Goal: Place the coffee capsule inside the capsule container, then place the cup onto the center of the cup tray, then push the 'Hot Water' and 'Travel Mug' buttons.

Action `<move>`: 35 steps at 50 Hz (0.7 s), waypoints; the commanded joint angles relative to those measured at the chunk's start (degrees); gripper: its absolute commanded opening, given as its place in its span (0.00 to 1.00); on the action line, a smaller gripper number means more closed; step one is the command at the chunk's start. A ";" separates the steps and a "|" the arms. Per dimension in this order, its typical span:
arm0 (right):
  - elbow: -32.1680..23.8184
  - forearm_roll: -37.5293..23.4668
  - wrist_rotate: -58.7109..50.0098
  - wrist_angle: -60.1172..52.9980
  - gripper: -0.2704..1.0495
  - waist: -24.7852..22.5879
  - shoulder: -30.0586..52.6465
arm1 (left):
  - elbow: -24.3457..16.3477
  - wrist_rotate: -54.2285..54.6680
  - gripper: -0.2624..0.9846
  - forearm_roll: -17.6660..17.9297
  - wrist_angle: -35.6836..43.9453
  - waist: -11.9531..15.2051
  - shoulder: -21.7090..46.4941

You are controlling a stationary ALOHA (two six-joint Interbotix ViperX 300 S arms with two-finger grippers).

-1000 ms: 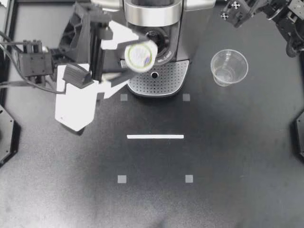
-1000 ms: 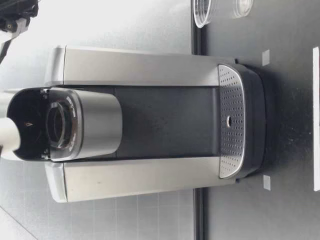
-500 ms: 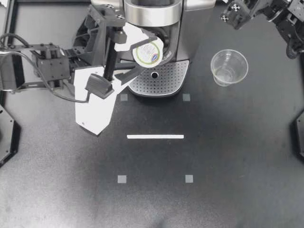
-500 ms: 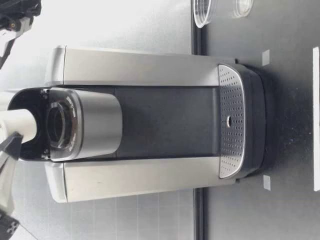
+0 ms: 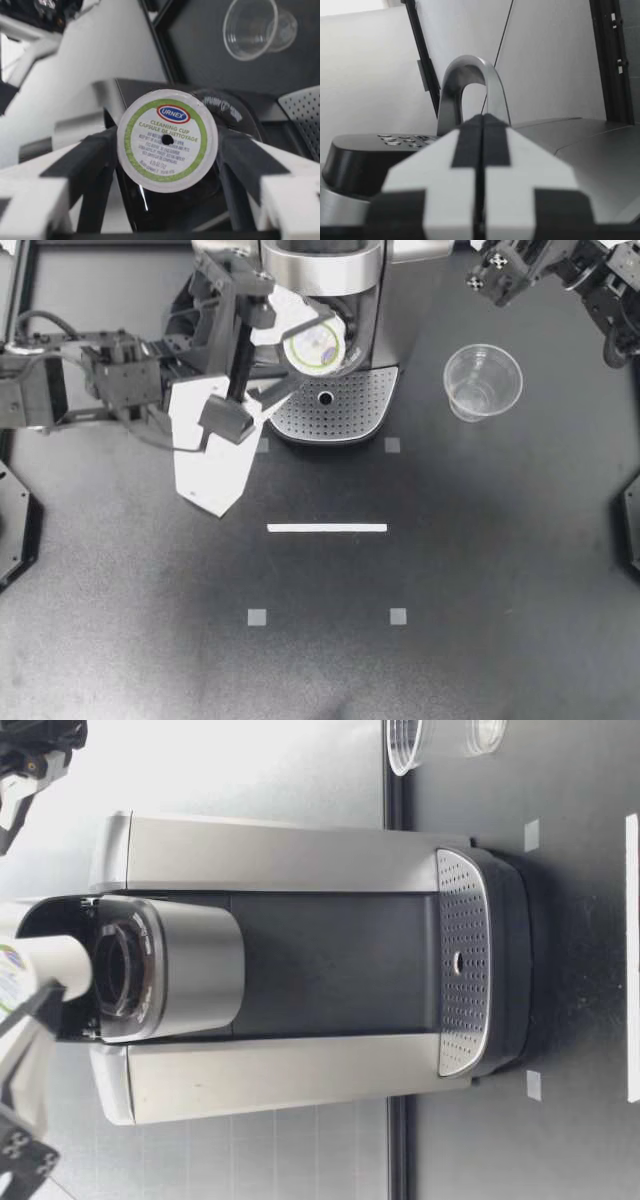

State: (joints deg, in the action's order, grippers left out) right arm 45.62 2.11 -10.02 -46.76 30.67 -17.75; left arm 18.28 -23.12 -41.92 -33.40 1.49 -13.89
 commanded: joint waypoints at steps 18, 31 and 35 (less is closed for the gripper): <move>-0.70 0.00 -0.09 -0.88 0.24 0.26 -1.05 | -0.18 0.79 0.63 -0.70 0.26 0.79 0.53; -0.62 0.00 -0.09 -0.88 0.24 0.26 -1.14 | -0.26 1.85 0.66 -4.13 0.26 0.79 0.97; -0.70 -0.09 -0.09 -0.79 0.24 0.26 -1.14 | -0.44 3.34 0.74 -5.62 0.26 0.79 1.05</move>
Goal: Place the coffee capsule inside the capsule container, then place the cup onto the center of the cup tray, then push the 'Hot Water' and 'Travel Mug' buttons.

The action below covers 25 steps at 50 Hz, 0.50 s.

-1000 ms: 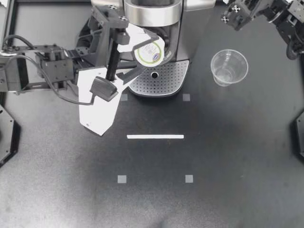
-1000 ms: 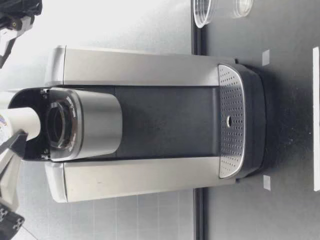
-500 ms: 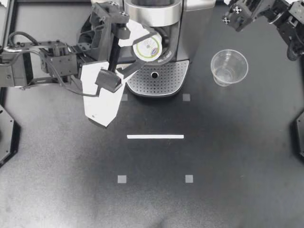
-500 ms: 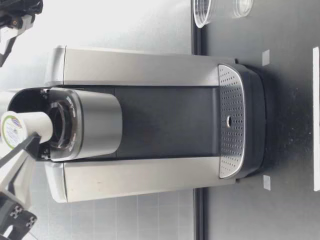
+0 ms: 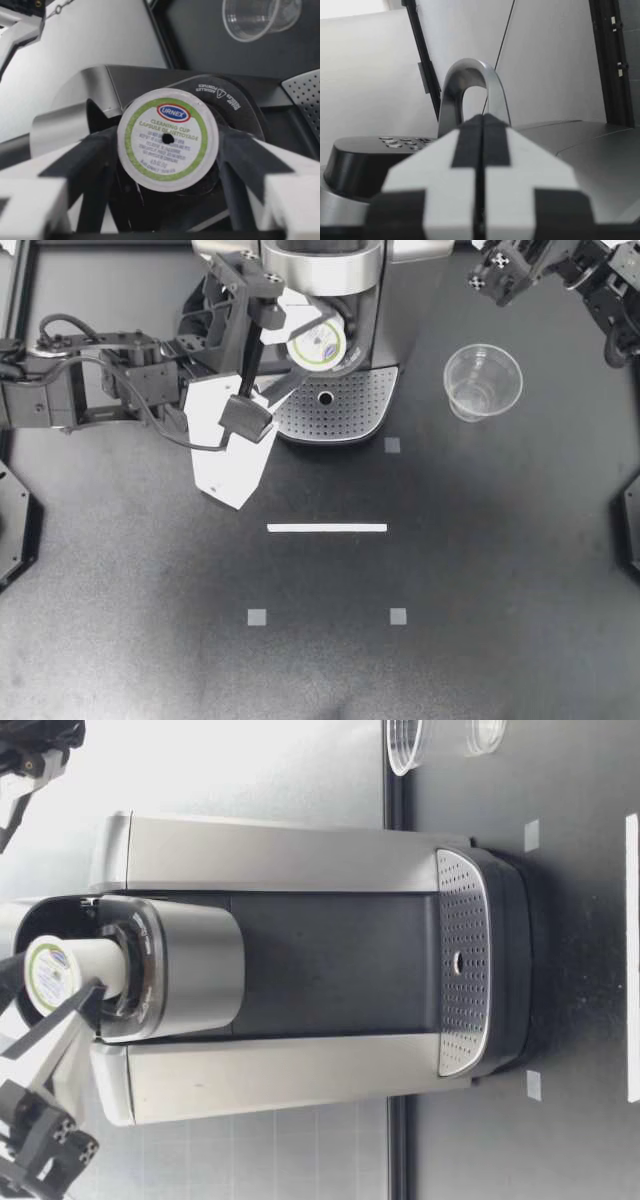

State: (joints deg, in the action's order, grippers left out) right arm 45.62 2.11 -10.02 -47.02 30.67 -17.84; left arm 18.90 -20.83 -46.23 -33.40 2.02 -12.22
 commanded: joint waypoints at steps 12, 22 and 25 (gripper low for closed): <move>-0.62 -0.26 -0.09 -0.53 0.24 0.26 -0.88 | -0.53 7.03 0.81 -5.36 0.26 0.26 -0.44; -0.53 -0.53 -0.09 -0.62 0.24 0.26 -1.05 | -0.35 8.26 0.81 -5.98 0.26 0.26 -1.05; -0.53 -0.44 -0.26 -0.62 0.24 0.26 -1.05 | 0.00 8.61 0.81 -5.54 0.26 0.18 -1.41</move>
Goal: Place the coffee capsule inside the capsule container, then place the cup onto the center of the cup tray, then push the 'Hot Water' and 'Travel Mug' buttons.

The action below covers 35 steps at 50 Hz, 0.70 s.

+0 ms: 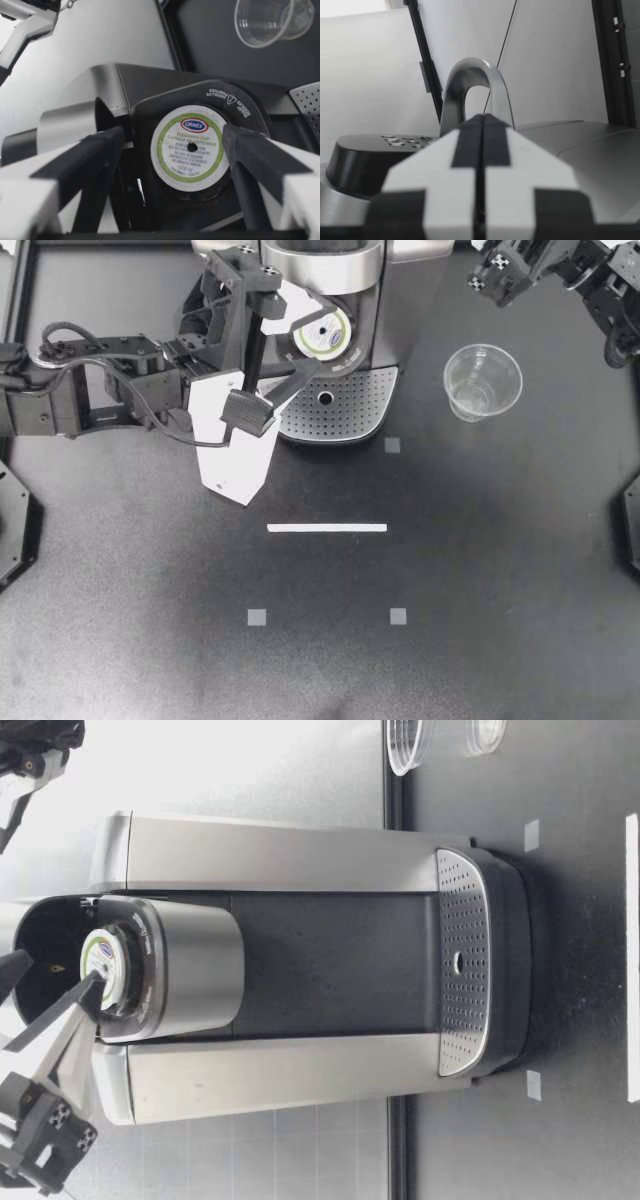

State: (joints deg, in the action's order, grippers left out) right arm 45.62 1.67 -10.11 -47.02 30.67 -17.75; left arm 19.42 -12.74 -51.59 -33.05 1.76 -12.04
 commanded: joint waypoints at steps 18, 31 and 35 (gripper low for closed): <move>-8.61 0.79 0.35 15.56 0.24 2.72 -2.99 | 13.01 29.97 0.78 3.52 13.54 -1.93 -10.55; -18.54 -0.35 0.79 32.17 0.24 6.77 0.18 | 23.73 45.18 0.58 3.60 30.59 -1.85 -18.37; -20.21 -0.88 0.62 33.31 0.24 6.77 2.02 | 25.84 47.02 0.50 3.87 32.78 -1.85 -19.95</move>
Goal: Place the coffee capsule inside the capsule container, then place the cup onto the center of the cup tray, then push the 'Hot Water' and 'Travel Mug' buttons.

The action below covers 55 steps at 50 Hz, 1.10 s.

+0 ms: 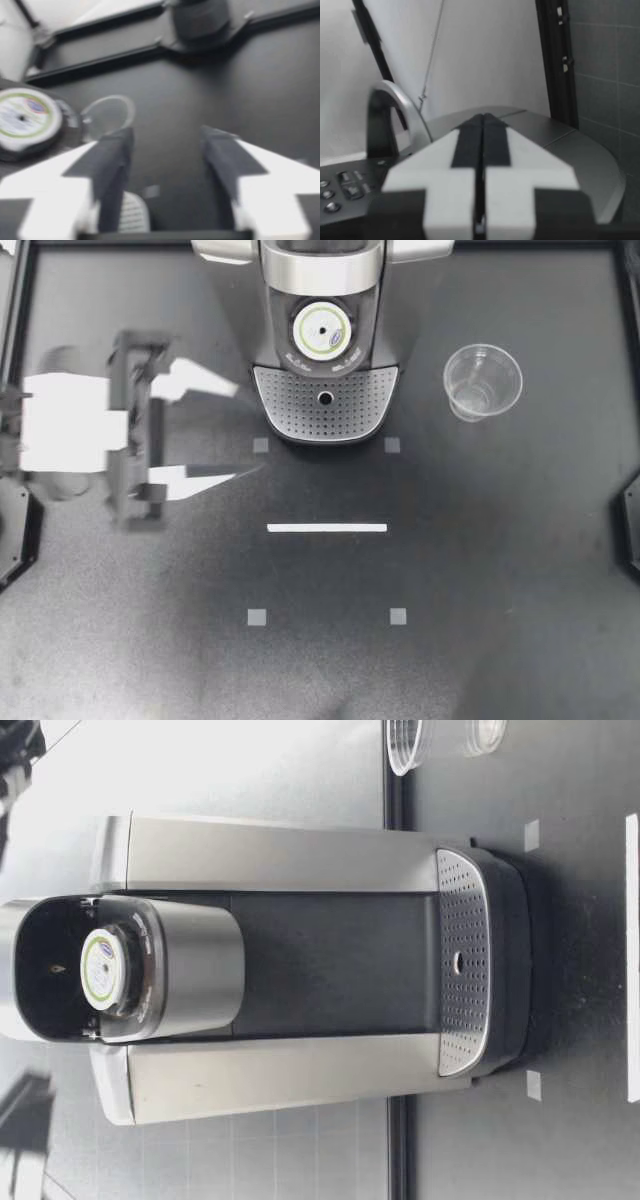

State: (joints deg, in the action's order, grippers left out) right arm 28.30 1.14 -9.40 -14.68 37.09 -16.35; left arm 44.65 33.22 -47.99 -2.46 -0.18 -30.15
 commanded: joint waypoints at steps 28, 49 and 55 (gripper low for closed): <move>-6.42 -0.44 -0.35 0.79 0.24 -6.24 4.31 | 6.59 6.24 0.34 0.79 3.78 0.09 -7.38; 2.20 -0.35 -0.88 -3.52 0.24 -15.91 0.18 | 6.59 6.33 0.34 0.88 5.27 0.09 -7.47; 5.01 -0.09 -1.23 -4.57 0.24 -16.35 -1.32 | 6.68 6.33 0.34 0.88 5.71 0.09 -7.56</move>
State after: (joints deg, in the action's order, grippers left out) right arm 33.22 0.88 -10.63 -18.02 20.92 -15.56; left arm 51.94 39.46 -47.20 2.72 -0.18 -37.27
